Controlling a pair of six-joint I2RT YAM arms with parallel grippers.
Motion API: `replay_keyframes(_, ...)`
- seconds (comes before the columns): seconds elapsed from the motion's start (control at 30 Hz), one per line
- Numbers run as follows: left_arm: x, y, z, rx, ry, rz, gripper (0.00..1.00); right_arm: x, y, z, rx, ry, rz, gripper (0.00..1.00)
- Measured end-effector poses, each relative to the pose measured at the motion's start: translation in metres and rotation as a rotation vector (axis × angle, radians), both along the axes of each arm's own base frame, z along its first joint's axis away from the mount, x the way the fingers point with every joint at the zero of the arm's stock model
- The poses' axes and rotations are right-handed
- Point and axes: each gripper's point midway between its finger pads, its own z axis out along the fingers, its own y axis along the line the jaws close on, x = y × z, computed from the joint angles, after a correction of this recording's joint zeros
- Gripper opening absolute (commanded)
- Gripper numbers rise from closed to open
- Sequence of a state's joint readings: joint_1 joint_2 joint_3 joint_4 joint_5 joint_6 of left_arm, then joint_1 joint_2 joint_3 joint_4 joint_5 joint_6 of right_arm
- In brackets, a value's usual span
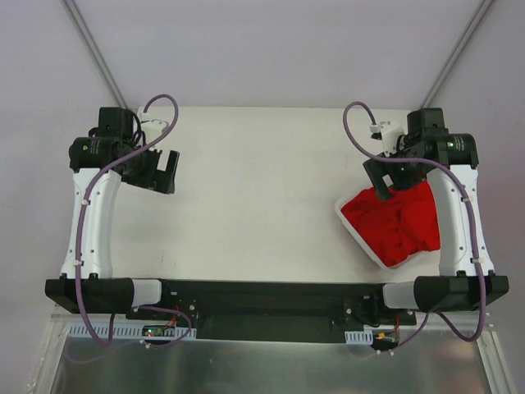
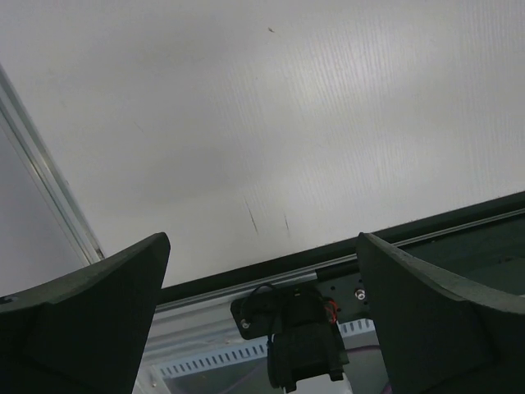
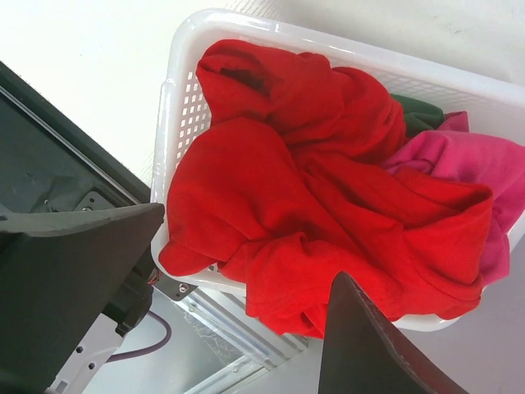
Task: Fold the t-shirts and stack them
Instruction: Grab crumpled tshirt from bin with the right arm
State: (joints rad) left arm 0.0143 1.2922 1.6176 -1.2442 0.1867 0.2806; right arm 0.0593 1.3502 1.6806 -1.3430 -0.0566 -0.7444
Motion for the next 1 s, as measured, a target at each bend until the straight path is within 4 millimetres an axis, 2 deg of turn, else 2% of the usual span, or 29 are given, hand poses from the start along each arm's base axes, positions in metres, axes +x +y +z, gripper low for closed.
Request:
replay_keyframes(0.57, 0.0, -0.006, -0.002, -0.031, 0.011, -0.026, 0.99, 0.002, 0.0, 0.0, -0.031, -0.004, 0.068, 0.96)
replay_keyframes(0.77, -0.002, 0.015, -0.002, 0.114, -0.049, -0.08, 0.99, 0.001, -0.024, -0.006, -0.181, 0.011, 0.095, 0.96)
replay_keyframes(0.87, -0.002, 0.019, 0.01, 0.158, -0.129, -0.129, 0.99, 0.002, -0.029, -0.006, -0.223, -0.023, 0.144, 0.96)
replay_keyframes(0.93, -0.001, 0.018, 0.027, 0.168, -0.189, -0.146, 0.99, 0.007, -0.025, 0.005, -0.213, -0.094, 0.163, 0.96)
replay_keyframes(1.0, 0.008, 0.014, 0.049, 0.156, -0.256, -0.152, 0.99, 0.013, -0.017, 0.025, -0.19, -0.169, 0.171, 0.96)
